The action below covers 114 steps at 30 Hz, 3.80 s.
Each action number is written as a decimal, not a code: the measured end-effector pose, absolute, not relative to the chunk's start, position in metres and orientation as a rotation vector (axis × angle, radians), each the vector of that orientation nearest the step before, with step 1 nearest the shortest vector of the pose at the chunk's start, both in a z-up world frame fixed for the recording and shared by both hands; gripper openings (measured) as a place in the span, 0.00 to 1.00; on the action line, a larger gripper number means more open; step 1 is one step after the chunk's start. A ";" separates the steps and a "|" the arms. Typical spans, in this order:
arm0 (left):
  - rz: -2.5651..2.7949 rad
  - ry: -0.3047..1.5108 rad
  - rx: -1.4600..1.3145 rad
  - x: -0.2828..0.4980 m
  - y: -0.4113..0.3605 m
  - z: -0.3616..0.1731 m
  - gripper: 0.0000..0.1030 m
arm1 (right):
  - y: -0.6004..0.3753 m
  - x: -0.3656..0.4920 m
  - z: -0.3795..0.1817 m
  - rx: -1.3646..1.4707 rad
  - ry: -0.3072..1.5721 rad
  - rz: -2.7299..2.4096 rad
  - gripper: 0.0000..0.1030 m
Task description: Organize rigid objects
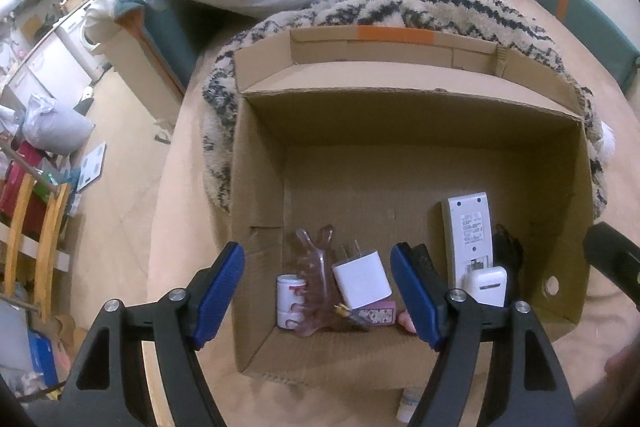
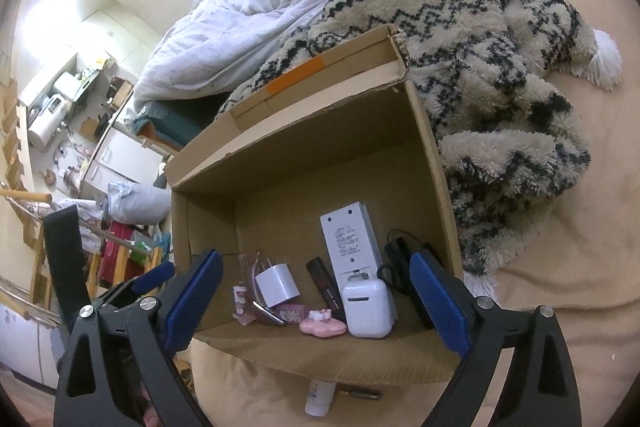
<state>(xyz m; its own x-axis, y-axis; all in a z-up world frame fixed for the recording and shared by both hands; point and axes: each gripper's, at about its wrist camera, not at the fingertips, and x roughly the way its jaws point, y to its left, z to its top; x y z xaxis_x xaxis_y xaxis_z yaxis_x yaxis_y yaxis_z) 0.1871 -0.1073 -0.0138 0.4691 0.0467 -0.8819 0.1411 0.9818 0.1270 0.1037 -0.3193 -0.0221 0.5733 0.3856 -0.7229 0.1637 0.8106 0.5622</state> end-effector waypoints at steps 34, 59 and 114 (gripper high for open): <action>-0.074 1.099 0.072 0.101 -0.031 -0.024 0.71 | -0.292 0.036 -0.049 0.539 1.127 0.078 0.98; -0.114 1.121 -0.044 0.099 -0.026 -0.020 0.71 | -0.243 0.044 -0.139 0.435 1.397 -0.113 0.88; -0.271 1.438 0.265 0.091 -0.164 -0.132 0.45 | -0.300 0.028 -0.090 0.502 1.301 -0.083 0.44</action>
<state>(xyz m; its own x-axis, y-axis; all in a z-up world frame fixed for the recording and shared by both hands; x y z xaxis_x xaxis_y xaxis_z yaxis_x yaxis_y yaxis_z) 0.0907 -0.1638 -0.1322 0.1128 -0.0234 -0.9933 0.3392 0.9406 0.0164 0.0275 -0.2998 -0.0904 0.2795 0.2186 -0.9349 0.3354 0.8902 0.3084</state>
